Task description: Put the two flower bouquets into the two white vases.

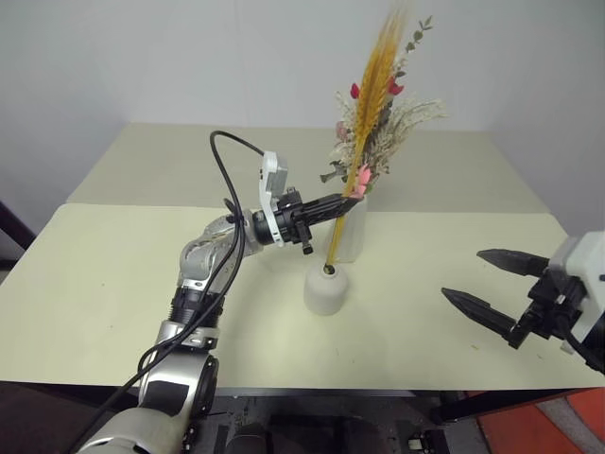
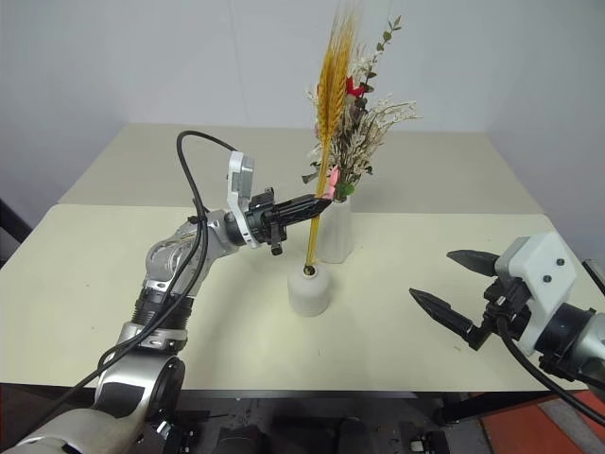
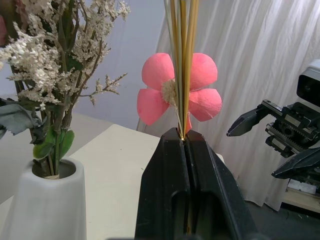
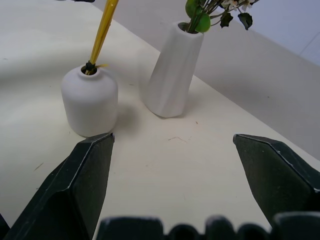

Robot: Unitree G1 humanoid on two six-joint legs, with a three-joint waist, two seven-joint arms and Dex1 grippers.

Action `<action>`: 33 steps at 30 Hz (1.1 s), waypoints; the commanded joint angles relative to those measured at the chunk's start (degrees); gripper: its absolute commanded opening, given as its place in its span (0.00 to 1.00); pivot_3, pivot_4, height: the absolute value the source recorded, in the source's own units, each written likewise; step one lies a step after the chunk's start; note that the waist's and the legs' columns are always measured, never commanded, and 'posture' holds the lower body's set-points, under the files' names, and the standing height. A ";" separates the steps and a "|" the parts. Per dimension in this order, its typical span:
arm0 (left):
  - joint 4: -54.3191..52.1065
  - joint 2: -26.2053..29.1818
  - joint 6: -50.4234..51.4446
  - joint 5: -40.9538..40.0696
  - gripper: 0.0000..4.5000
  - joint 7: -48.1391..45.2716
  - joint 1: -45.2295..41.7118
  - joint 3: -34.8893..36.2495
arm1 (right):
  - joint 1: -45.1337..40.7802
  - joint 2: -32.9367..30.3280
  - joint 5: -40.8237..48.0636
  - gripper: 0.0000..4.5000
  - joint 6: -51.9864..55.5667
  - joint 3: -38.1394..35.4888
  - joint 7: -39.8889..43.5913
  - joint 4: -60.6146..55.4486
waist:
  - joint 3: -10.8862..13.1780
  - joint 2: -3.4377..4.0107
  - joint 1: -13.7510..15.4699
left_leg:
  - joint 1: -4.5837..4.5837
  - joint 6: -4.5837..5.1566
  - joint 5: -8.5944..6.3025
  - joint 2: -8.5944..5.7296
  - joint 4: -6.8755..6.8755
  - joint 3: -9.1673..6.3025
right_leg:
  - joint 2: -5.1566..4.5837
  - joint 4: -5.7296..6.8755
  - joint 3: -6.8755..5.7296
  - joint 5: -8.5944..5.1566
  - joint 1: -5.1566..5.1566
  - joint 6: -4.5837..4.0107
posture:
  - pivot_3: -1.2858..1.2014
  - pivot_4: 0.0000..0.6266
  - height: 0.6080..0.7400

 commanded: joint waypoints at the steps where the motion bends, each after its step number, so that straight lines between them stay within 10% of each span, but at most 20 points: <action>1: -1.51 0.09 -0.95 0.79 0.01 -0.30 0.70 -1.26 | -0.49 0.40 -0.42 1.00 -1.63 -0.41 -0.67 -0.80 | 0.00 0.00 0.01 | 0.00 0.00 0.00 0.00 0.00 0.00 | 0.00 0.00 0.00 0.00 0.00 0.00 | 0.52 0.24 1.00; 16: -2.42 0.48 -2.01 0.72 0.01 -3.16 1.97 -2.06 | 0.14 1.22 -1.22 1.00 -2.42 -0.48 -0.49 -0.59 | 0.00 0.00 0.07 | -0.03 0.01 -0.01 0.00 0.00 0.00 | 0.00 -0.04 -0.01 0.00 -0.02 0.00 | 0.52 0.24 1.00; 30: -10.63 14.61 -0.32 5.28 0.96 -7.79 5.81 -4.97 | 0.73 0.86 -1.69 1.00 -2.68 -0.62 -0.17 -0.22 | -0.01 0.02 -0.29 | -0.01 0.04 -0.02 0.02 -0.06 0.00 | 0.01 -0.04 0.00 -0.01 -0.05 0.00 | 0.52 0.24 1.00; 33: -11.54 18.22 -0.93 5.50 0.99 -6.85 7.77 -2.61 | 1.10 0.78 -1.91 1.00 -2.84 -1.02 0.31 0.04 | -0.01 0.03 -0.28 | 0.00 0.04 -0.02 0.03 -0.07 0.00 | 0.01 -0.02 -0.01 -0.01 -0.06 0.00 | 0.52 0.24 1.00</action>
